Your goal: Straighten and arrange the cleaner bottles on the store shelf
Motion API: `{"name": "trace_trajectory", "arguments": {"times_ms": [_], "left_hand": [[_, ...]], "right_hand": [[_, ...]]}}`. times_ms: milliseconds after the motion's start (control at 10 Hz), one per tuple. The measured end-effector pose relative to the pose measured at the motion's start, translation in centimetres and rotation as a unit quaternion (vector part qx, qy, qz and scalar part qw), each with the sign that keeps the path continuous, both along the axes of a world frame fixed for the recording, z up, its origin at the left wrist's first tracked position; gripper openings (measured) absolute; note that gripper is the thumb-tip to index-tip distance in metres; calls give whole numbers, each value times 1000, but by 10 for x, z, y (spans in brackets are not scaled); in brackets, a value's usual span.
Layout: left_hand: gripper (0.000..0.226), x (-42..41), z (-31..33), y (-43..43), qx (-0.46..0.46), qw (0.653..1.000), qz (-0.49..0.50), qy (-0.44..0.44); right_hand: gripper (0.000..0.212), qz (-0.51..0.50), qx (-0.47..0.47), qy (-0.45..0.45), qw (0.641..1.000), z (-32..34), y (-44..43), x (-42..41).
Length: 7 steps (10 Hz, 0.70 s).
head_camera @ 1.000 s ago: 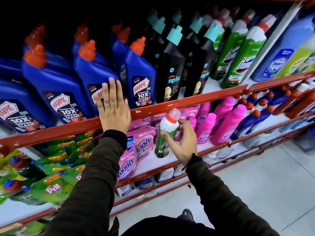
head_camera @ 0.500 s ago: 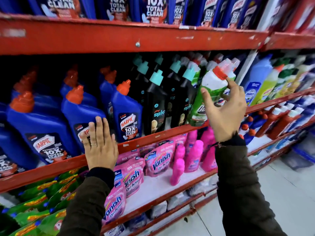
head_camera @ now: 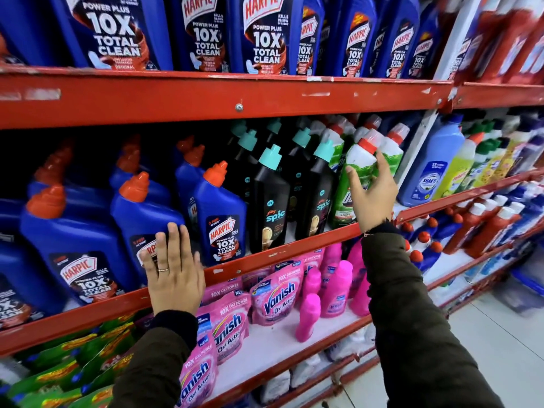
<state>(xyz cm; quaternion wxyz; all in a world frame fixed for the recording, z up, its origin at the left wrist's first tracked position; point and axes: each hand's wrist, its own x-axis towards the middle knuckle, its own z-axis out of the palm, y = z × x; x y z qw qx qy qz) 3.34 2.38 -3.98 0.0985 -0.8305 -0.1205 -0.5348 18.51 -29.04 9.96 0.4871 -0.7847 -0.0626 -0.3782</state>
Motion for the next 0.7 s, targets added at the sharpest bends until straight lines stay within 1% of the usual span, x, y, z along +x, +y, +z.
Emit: {"name": "trace_trajectory", "arguments": {"times_ms": [100,200,300,400,600,700], "left_hand": [[72,2,-3,1,3,1000,3,-1],[71,2,-4,1,6,1000,2,2],[71,0,-3,2,8,1000,7,6],[72,-1,-2,1,1,1000,7,9],[74,-6,-1,-3,-11,999,28,26],[75,-8,5,-16,-20,998,43,41]], "right_hand": [[71,-11,-5,8,1000,2,0,6],[72,-14,-27,34,999,4,-3,17],[72,10,-50,53,997,2,-3,21],[72,29,-60,34,997,-10,-3,18],[69,21,-22,-10,1000,-51,4,-9],[71,50,-71,-7,996,-70,16,-29]]}}
